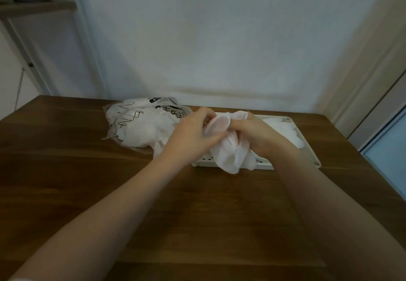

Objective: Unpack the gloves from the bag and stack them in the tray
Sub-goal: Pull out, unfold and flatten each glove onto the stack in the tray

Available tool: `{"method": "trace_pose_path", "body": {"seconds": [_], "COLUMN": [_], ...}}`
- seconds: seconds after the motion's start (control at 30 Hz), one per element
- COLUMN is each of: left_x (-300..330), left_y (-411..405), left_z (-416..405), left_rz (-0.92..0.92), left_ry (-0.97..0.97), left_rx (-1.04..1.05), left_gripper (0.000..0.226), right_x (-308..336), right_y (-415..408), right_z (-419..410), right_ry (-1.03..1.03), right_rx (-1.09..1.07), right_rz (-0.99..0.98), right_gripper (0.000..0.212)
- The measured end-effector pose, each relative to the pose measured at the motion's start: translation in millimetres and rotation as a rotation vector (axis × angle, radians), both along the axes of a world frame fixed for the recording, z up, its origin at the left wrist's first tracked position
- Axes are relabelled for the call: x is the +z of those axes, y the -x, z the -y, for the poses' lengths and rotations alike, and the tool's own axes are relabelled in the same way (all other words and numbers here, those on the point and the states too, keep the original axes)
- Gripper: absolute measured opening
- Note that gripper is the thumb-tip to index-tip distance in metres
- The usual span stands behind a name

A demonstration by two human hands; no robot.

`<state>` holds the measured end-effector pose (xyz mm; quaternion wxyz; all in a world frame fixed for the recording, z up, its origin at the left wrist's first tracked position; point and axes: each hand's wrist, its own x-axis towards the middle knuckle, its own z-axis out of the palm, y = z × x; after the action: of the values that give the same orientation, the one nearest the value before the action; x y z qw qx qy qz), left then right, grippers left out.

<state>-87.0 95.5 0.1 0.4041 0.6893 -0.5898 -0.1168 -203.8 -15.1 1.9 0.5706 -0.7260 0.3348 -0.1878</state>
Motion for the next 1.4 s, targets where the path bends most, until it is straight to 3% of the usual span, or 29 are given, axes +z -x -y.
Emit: {"method": "trace_pose_path", "body": {"seconds": [0.07, 0.2, 0.3, 0.37, 0.47, 0.53, 0.63, 0.8, 0.93, 1.07, 1.17, 1.27, 1.4], "left_x": [2.0, 19.8, 31.2, 35.3, 41.9, 45.7, 48.9, 48.1, 36.4, 23.7, 16.5, 8.3, -1.8], "left_y": [1.6, 6.7, 14.4, 21.5, 30.4, 33.3, 39.7, 38.3, 37.1, 42.2, 41.5, 46.2, 52.5], "left_z": [5.6, 9.5, 15.0, 18.0, 19.1, 21.8, 28.0, 33.5, 34.3, 47.6, 62.5, 74.9, 89.4], "left_rz": [-0.096, -0.382, -0.499, -0.527, -0.58, -0.55, -0.521, -0.723, -0.501, -0.393, -0.406, -0.548, -0.522], "left_ry": [0.069, 0.031, -0.005, -0.025, -0.033, -0.041, -0.059, -0.001, -0.12, -0.209, -0.388, -0.532, -0.435], "left_rx": [0.057, 0.048, 0.036, 0.032, 0.007, -0.019, 0.006, 0.121, 0.12, 0.059, -0.052, -0.142, -0.148], "left_gripper": [0.02, 0.026, 0.023, 0.018, 0.018, 0.02, 0.017, 0.018, 0.026, 0.053, 0.038, 0.036, 0.016], "right_x": [2.9, 6.5, 7.0, 9.1, 13.4, 19.2, 15.9, 3.9, -1.6, -1.7, -0.2, 4.5, 13.9], "right_y": [13.6, 48.9, 72.1, 78.1, 73.3, 66.0, 59.6, 75.9, 86.2, 93.6, 101.0, 103.0, 102.8], "right_z": [1.9, 13.9, 23.1, 25.0, 28.4, 23.4, 2.3, 12.2, 26.6, 37.3, 52.2, 64.5, 84.1], "right_ry": [-0.132, -0.252, -0.332, -0.186, 0.108, 0.121, 0.06, -0.09, 0.088, 0.155, 0.203, 0.184, 0.141], "right_rx": [0.002, 0.121, 0.196, 0.022, -0.311, -0.161, 0.187, 0.138, -0.043, -0.075, -0.045, -0.026, 0.076], "right_rz": [0.084, 0.104, 0.158, 0.103, 0.141, 0.21, 0.128, 0.15, -0.001, -0.065, -0.128, -0.114, -0.229], "right_gripper": [0.018, 0.008, 0.066, 0.09, 0.066, 0.052, 0.039, 0.014, 0.027, 0.022, 0.024, 0.025, 0.019]}}
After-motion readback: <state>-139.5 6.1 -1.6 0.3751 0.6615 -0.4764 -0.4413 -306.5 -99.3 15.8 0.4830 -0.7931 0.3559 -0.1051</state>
